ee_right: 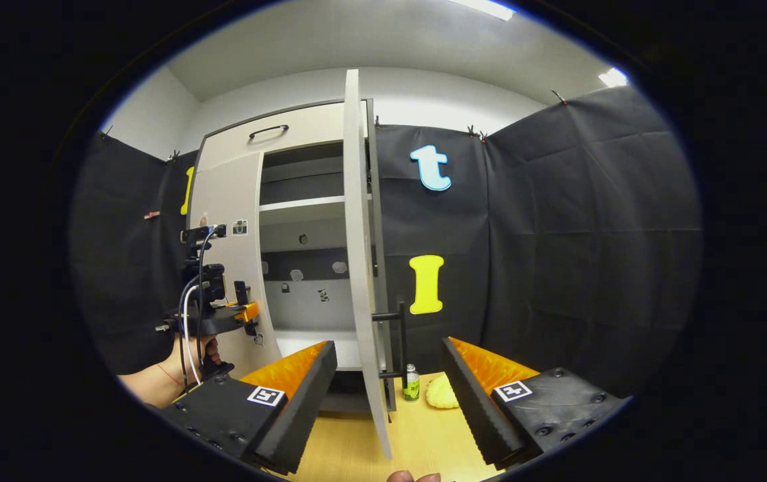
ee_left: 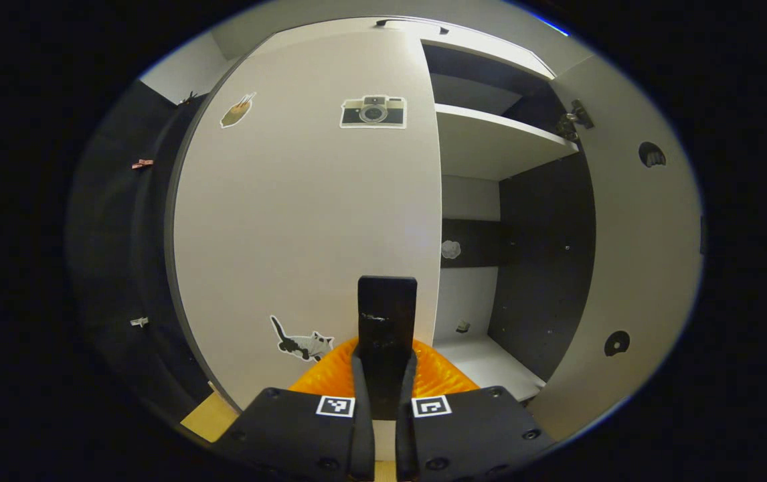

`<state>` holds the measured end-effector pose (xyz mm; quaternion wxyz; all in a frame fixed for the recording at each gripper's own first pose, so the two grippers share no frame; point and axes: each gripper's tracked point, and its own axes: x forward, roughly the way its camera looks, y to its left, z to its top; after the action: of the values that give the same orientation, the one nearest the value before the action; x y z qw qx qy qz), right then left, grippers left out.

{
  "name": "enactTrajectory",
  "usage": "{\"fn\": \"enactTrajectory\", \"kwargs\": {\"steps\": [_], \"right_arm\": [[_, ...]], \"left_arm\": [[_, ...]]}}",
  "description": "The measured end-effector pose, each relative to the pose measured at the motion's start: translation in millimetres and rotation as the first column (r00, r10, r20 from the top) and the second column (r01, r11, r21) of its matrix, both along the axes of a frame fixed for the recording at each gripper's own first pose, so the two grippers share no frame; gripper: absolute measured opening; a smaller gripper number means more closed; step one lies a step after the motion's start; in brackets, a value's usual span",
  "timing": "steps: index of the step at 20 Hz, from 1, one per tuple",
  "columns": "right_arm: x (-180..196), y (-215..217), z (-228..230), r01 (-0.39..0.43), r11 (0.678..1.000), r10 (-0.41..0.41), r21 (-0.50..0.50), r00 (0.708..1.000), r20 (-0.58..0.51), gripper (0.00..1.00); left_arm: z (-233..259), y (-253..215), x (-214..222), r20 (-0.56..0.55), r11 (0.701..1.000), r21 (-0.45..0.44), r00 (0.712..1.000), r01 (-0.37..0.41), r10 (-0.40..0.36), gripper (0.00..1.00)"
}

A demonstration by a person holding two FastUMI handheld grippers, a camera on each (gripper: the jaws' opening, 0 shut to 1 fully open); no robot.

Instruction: Open the right door of the double-door shoe cabinet with the right hand, and open the left door with the left hand.

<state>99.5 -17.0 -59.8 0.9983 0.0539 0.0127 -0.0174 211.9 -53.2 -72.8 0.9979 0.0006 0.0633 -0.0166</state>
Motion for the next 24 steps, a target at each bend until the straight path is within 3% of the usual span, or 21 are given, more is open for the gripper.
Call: {"fn": "enactTrajectory", "kwargs": {"steps": [11, 24], "right_arm": [[-10, 31, 4, -0.073, 0.997, 0.073, 0.003, 0.997, 0.018, 0.98], [-21, 84, 5, -0.116, 0.993, 0.117, -0.016, 0.993, 0.027, 0.98]], "left_arm": [[7, 45, -101, -0.018, 0.998, -0.05, 0.999, 0.032, -0.033, 0.17], [10, 93, -146, -0.023, 0.995, -0.054, 0.996, 0.088, -0.09, 0.15]]}}
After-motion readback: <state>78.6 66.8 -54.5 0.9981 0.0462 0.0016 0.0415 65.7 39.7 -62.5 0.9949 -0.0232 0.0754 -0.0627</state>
